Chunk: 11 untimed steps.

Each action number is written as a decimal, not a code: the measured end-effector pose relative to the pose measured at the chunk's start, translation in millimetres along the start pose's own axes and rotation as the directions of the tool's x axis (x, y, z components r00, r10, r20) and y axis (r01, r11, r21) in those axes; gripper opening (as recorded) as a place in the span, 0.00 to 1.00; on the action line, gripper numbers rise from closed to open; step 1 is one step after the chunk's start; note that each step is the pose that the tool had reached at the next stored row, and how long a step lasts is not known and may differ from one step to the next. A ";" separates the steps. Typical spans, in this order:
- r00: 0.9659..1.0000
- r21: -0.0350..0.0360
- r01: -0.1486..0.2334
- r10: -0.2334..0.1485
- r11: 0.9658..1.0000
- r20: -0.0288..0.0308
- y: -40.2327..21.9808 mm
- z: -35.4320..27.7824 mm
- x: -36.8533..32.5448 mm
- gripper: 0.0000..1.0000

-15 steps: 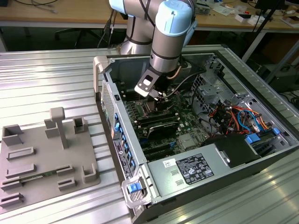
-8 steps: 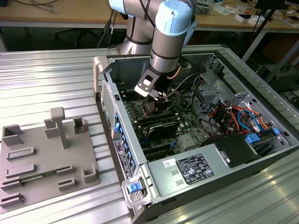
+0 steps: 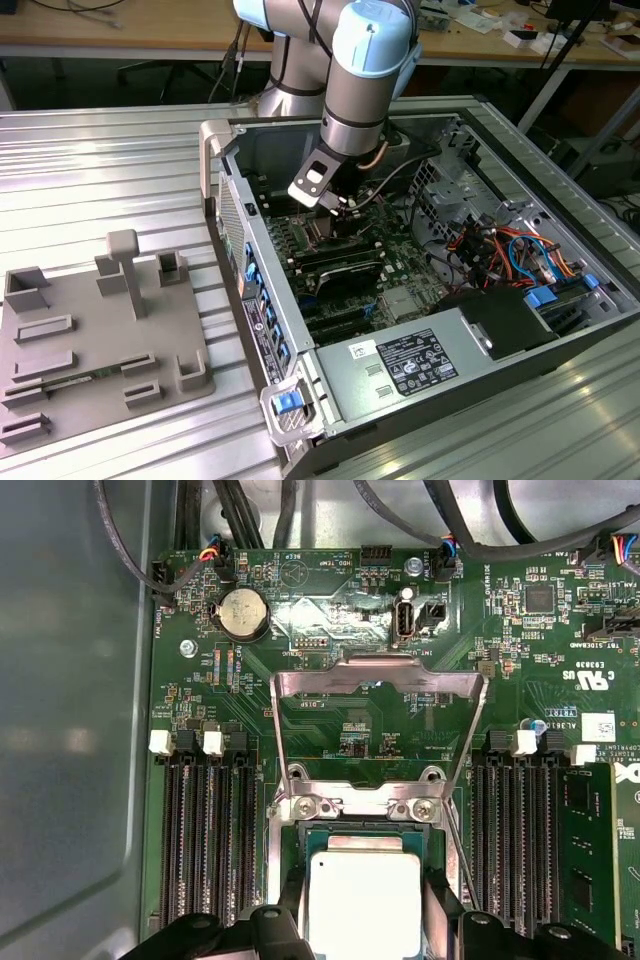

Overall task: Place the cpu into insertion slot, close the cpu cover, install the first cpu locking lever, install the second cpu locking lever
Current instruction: 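Place the cpu into insertion slot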

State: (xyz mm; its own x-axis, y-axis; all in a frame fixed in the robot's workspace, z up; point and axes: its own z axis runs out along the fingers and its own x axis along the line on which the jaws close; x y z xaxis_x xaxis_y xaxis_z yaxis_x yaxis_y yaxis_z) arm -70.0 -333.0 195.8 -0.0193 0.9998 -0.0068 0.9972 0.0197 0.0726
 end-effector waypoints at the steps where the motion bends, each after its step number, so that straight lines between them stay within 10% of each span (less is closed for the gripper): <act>1: 1.000 0.000 0.000 0.000 1.000 -0.001 0.1 0.2 0.1 0.55; 3: 1.000 0.000 0.000 0.000 1.000 0.000 0.0 0.2 0.1 0.68; 11: 1.000 0.000 0.000 0.000 1.000 0.000 0.1 -1.9 0.0 0.68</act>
State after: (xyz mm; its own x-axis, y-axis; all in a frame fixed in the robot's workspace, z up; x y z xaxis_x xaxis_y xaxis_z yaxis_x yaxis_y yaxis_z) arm -70.1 -333.1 197.7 -0.0193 0.9998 -0.0069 0.9972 0.0197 0.0724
